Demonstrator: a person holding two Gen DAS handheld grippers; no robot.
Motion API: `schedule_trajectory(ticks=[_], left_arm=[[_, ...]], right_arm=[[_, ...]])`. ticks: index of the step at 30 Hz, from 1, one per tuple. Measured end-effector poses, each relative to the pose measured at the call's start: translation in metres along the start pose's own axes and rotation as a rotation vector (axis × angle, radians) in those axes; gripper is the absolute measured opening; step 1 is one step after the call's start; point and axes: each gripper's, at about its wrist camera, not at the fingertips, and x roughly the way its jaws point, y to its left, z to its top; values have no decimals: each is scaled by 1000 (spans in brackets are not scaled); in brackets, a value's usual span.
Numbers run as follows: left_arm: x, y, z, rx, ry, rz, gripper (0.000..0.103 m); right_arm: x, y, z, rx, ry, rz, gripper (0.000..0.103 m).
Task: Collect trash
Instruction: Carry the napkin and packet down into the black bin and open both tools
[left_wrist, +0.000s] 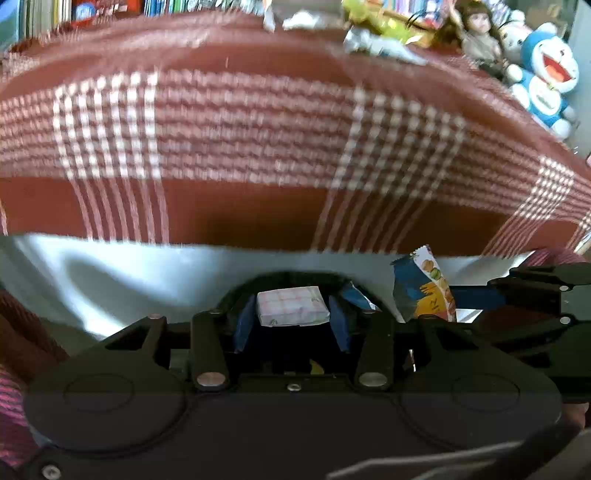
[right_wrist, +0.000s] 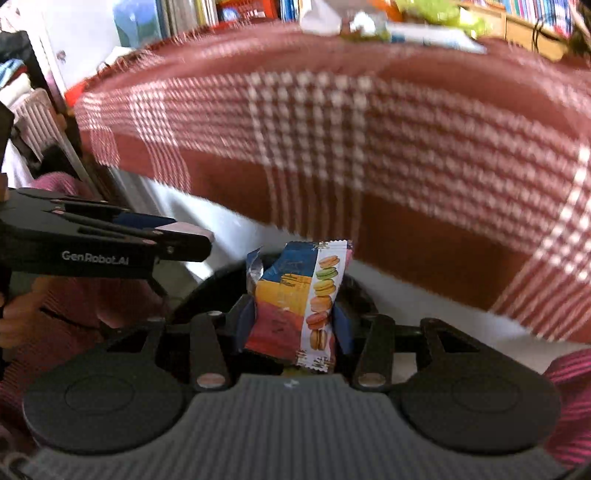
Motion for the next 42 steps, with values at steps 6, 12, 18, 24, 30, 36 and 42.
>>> schedule_trajectory(ticks=[6, 12, 18, 24, 30, 36, 42], left_arm=[[21, 3, -9, -3, 59, 21, 41], [51, 6, -19, 4, 95, 62, 42], [85, 7, -30, -69, 191, 71, 42], [95, 8, -29, -68, 212, 73, 42], [100, 7, -33, -64, 219, 75, 42], [98, 9, -30, -76, 223, 79, 52], [93, 9, -28, -79, 209, 98, 77]], right_arm=[[19, -8, -9, 20, 60, 4, 52], [35, -11, -15, 15, 88, 15, 55], [61, -21, -23, 85, 148, 27, 55], [73, -17, -23, 70, 167, 26, 55], [79, -13, -21, 55, 175, 21, 64], [80, -13, -21, 52, 174, 18, 72], [77, -12, -20, 49, 166, 11, 77]])
